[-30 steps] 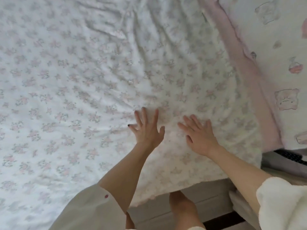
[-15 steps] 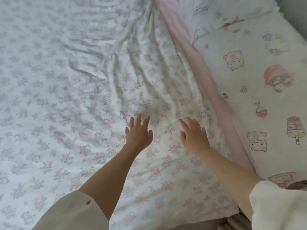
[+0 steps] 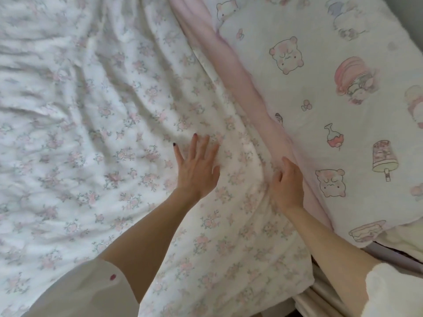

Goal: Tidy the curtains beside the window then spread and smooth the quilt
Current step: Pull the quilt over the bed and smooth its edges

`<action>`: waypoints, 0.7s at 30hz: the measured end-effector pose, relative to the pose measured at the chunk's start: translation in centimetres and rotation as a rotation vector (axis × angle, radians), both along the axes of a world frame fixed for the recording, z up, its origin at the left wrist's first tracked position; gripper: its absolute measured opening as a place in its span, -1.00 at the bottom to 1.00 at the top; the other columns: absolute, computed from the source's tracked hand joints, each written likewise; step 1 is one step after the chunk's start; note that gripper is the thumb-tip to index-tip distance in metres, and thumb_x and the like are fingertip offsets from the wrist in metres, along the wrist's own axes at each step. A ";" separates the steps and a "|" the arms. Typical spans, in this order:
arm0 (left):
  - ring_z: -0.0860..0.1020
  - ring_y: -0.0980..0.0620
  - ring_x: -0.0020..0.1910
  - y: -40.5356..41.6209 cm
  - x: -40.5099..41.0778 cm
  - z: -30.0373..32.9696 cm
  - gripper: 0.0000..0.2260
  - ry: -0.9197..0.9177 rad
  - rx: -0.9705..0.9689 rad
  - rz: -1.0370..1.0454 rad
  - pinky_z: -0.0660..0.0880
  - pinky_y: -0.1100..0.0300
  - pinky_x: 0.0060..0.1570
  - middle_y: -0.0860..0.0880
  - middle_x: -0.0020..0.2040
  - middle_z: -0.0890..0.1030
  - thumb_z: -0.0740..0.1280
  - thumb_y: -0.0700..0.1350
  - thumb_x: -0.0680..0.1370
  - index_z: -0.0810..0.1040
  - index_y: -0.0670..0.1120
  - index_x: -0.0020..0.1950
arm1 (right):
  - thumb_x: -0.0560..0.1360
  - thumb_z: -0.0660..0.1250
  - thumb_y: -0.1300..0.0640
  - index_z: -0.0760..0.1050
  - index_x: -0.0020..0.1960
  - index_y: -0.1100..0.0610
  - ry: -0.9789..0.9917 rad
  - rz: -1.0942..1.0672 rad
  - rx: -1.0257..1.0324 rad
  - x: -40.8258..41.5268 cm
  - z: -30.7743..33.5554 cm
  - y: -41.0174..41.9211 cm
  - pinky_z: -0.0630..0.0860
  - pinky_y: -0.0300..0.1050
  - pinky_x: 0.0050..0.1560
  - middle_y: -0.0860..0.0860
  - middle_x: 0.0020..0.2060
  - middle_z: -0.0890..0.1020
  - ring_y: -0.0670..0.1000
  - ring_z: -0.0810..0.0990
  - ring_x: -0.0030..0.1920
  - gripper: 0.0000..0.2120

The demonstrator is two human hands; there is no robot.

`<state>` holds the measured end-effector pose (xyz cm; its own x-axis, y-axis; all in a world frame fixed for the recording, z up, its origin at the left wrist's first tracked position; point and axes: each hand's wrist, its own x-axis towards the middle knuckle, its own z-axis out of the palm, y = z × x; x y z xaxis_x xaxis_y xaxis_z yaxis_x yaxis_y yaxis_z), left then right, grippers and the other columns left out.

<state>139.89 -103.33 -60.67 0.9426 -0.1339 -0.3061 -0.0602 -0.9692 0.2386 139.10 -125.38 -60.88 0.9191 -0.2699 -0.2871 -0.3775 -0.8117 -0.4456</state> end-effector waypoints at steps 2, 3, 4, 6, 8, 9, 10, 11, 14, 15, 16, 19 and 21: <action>-0.23 -0.10 0.52 -1.3 1.5 0.1 -0.50 -0.003 0.010 -0.065 -0.33 -0.33 0.32 -0.02 0.56 -0.07 0.02 0.10 0.59 0.03 0.05 0.52 | 0.58 0.10 0.15 0.36 0.32 0.22 0.072 -0.083 0.052 1.7 -0.8 -1.4 0.41 -0.02 0.18 0.17 0.22 0.52 0.16 0.45 0.23 -0.66; -0.22 -0.10 0.52 -1.8 2.0 0.0 -0.51 -0.004 0.008 -0.100 -0.33 -0.32 0.33 -0.01 0.56 -0.06 0.03 0.09 0.59 0.05 0.06 0.51 | 0.57 0.13 0.15 0.42 0.26 0.24 0.118 -0.117 0.114 2.4 -1.3 -2.0 0.39 -0.12 0.12 0.18 0.18 0.56 0.14 0.49 0.17 -0.69; -0.21 -0.09 0.52 -2.2 2.2 0.0 -0.52 -0.004 0.003 -0.129 -0.32 -0.32 0.33 -0.01 0.56 -0.04 0.03 0.08 0.60 0.06 0.06 0.51 | 0.56 0.17 0.16 0.46 0.21 0.25 0.159 -0.132 0.174 2.9 -1.6 -2.4 0.36 -0.20 0.05 0.17 0.15 0.58 0.10 0.52 0.11 -0.72; -0.19 -0.07 0.52 -3.4 2.7 -0.2 -0.52 0.010 -0.009 -0.181 -0.31 -0.32 0.34 0.00 0.56 -0.03 0.04 0.07 0.60 0.06 0.07 0.51 | 0.53 0.21 0.18 0.53 0.09 0.21 0.222 -0.084 0.243 3.8 -2.3 -3.0 0.32 -0.27 -0.12 0.14 0.07 0.61 0.04 0.52 -0.03 -0.80; -0.19 -0.07 0.52 -4.8 2.7 -0.2 -0.53 0.047 -0.019 -0.219 -0.29 -0.33 0.35 0.01 0.56 -0.04 0.05 0.06 0.60 0.06 0.07 0.51 | 0.53 0.20 0.17 0.52 -0.03 0.16 0.255 0.006 0.224 3.8 -2.5 -3.7 0.35 -0.19 -0.21 0.11 -0.03 0.63 0.03 0.51 -0.11 -0.87; -0.19 -0.07 0.52 -5.4 2.6 -0.2 -0.53 0.063 -0.016 -0.241 -0.28 -0.34 0.37 0.02 0.56 -0.04 0.05 0.06 0.60 0.06 0.08 0.51 | 0.55 0.19 0.15 0.50 -0.05 0.16 0.248 0.030 0.185 3.7 -2.5 -4.0 0.38 -0.14 -0.18 0.11 -0.05 0.63 0.07 0.52 -0.11 -0.86; -0.19 -0.08 0.52 -6.0 2.6 -0.2 -0.53 0.077 -0.010 -0.259 -0.26 -0.35 0.38 0.02 0.56 -0.05 0.06 0.06 0.60 0.06 0.07 0.51 | 0.56 0.17 0.15 0.48 -0.04 0.17 0.224 0.039 0.116 3.6 -2.4 -4.4 0.41 -0.09 -0.15 0.11 -0.07 0.62 0.11 0.53 -0.09 -0.86; -0.18 -0.08 0.53 -6.6 2.7 -0.2 -0.53 0.086 -0.003 -0.279 -0.24 -0.35 0.38 0.01 0.56 -0.05 0.06 0.06 0.60 0.06 0.07 0.51 | 0.57 0.15 0.15 0.47 -0.03 0.19 0.192 0.052 0.027 3.6 -2.3 -4.8 0.40 -0.05 -0.15 0.12 -0.08 0.61 0.15 0.54 -0.07 -0.85; -0.20 -0.08 0.52 -8.2 3.6 -0.1 -0.52 0.092 0.028 -0.347 -0.28 -0.32 0.38 0.00 0.56 -0.04 0.07 0.06 0.61 0.05 0.07 0.51 | 0.57 0.13 0.18 0.45 0.03 0.27 0.162 0.117 -0.191 3.8 -2.4 -5.9 0.42 0.02 -0.09 0.20 -0.02 0.61 0.23 0.54 0.01 -0.81; -0.21 -0.07 0.52 -8.3 3.8 -0.1 -0.51 0.102 0.037 -0.368 -0.29 -0.31 0.37 0.01 0.56 -0.05 0.08 0.05 0.60 0.04 0.07 0.51 | 0.57 0.12 0.18 0.44 0.05 0.28 0.175 0.131 -0.229 3.6 -2.6 -5.7 0.42 0.01 -0.08 0.21 0.00 0.60 0.23 0.54 0.03 -0.80; -0.22 -0.06 0.52 -8.5 4.3 -0.1 -0.50 0.118 0.052 -0.394 -0.31 -0.29 0.36 0.02 0.56 -0.06 0.09 0.05 0.60 0.02 0.08 0.51 | 0.57 0.13 0.17 0.43 0.05 0.27 0.184 0.138 -0.248 3.6 -2.7 -5.6 0.42 0.00 -0.08 0.21 0.01 0.60 0.23 0.54 0.04 -0.80; -0.22 -0.02 0.52 -9.2 5.8 -0.1 -0.47 0.198 0.112 -0.474 -0.33 -0.31 0.36 0.04 0.56 -0.06 0.13 0.04 0.58 0.02 0.09 0.52 | 0.57 0.14 0.13 0.44 0.02 0.25 0.182 0.151 -0.202 3.6 -3.0 -5.5 0.40 -0.03 -0.12 0.17 -0.03 0.60 0.20 0.55 0.01 -0.80; -0.20 0.00 0.52 -9.4 6.6 -0.2 -0.44 0.243 0.140 -0.500 -0.30 -0.33 0.37 0.05 0.56 -0.04 0.16 0.04 0.55 0.02 0.10 0.51 | 0.56 0.16 0.10 0.45 -0.03 0.22 0.151 0.086 -0.063 3.2 -2.8 -5.9 0.39 -0.04 -0.13 0.13 -0.08 0.60 0.17 0.53 -0.03 -0.80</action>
